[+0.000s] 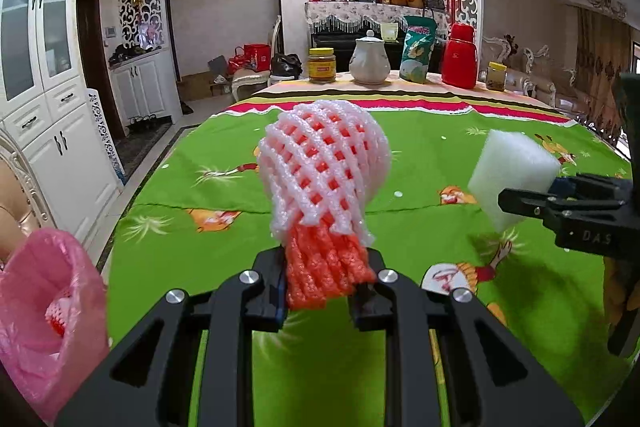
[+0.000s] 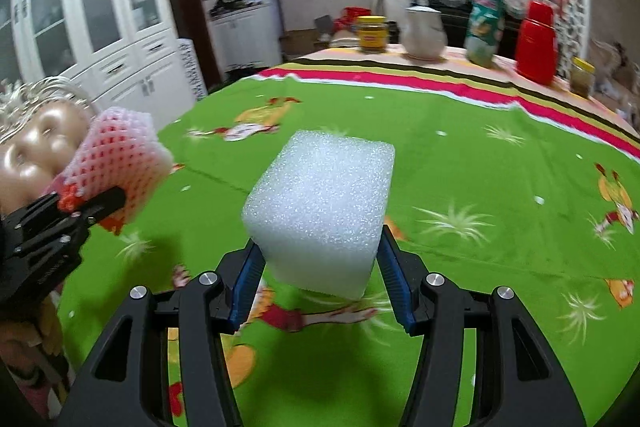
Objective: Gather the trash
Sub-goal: 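Lift the foam block and foam net and carry them over the pink bin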
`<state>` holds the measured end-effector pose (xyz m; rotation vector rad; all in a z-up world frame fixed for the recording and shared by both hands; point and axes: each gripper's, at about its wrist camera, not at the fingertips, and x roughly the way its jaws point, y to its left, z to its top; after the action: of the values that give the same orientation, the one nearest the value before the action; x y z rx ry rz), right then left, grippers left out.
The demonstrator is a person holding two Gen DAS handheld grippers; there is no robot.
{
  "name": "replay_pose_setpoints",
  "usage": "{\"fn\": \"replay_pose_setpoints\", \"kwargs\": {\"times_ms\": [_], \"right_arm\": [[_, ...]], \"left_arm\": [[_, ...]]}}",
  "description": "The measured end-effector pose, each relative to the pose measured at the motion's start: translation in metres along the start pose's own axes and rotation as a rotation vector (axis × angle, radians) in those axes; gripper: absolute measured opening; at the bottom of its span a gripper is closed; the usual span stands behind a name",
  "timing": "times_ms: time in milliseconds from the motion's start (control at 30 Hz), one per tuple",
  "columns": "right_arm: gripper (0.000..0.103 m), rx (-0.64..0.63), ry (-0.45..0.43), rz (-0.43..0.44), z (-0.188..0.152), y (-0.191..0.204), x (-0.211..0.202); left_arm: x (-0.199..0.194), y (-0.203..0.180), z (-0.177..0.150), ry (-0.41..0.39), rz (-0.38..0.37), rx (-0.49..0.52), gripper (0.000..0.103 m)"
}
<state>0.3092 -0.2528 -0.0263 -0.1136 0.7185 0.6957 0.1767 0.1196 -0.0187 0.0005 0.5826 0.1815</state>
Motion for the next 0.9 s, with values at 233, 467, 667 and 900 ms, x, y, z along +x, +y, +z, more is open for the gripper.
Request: {"fn": "replay_pose_setpoints", "kwargs": {"times_ms": [233,467,667,900], "right_arm": [[0.053,-0.064,-0.011,0.070,0.002,0.028,-0.011],[0.053,-0.143,-0.001,0.109,0.000,0.059,-0.014],[0.053,-0.195,-0.004,0.124,-0.004,0.086,-0.016],[0.053,-0.228,0.005,0.141,-0.003,0.116,-0.009]], "left_arm": [[-0.016,0.011,-0.013,-0.004,0.012,0.007,0.022],[-0.034,0.034,-0.027,-0.021,0.035,-0.006,0.023],[-0.056,0.058,-0.035,-0.052,0.050,-0.019,0.023],[-0.082,0.093,-0.044,-0.092,0.090,-0.046,0.023]]}}
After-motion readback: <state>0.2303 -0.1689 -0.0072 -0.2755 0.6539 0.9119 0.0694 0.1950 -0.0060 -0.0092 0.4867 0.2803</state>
